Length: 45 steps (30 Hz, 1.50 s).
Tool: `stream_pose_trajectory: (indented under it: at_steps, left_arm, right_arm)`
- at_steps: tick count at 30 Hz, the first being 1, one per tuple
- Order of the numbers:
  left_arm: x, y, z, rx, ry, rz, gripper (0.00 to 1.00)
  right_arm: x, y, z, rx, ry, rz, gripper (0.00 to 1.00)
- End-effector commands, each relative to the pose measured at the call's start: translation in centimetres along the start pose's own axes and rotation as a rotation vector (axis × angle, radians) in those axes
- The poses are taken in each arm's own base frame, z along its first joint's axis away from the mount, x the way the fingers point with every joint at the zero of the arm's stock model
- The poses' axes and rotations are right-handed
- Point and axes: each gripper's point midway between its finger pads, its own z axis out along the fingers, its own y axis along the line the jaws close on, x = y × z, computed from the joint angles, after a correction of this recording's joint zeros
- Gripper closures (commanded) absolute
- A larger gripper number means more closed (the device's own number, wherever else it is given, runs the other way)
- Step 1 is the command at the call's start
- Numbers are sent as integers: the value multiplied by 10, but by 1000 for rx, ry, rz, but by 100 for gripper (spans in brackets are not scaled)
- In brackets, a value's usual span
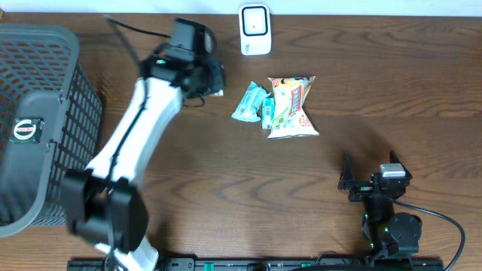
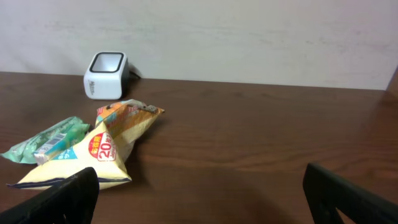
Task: Scan the item barcode
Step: 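Carry the Kleenex pack to the table beside the green packets and release, then reach the left gripper into the basket and grasp the green Zam-Buk tin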
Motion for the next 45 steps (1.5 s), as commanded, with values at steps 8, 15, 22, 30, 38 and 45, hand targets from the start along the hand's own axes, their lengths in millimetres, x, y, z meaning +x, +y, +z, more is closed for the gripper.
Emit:
stream_pose_trajectory:
  at_steps: [8, 15, 22, 30, 38, 45]
  left_arm:
    - [5, 23, 36, -131, 28, 25, 39]
    - [-70, 7, -78, -62, -267, 120, 35]
    - [-118, 130, -262, -480, -751, -130, 34]
    - [-72, 295, -307, -862, -689, -481, 34]
    - [-41, 380, -284, -966, -571, -687, 34]
    - [-29, 420, -229, -1006, -379, -674, 34]
  right_arm:
    - [0, 2, 0, -10, 0, -12, 1]
    - [0, 2, 0, -10, 0, -12, 1]
    - [0, 2, 0, -11, 0, -12, 1]
    - [0, 2, 0, -11, 0, -12, 1]
    - [0, 2, 0, -10, 0, -12, 1]
    - [0, 2, 0, -10, 0, -12, 1]
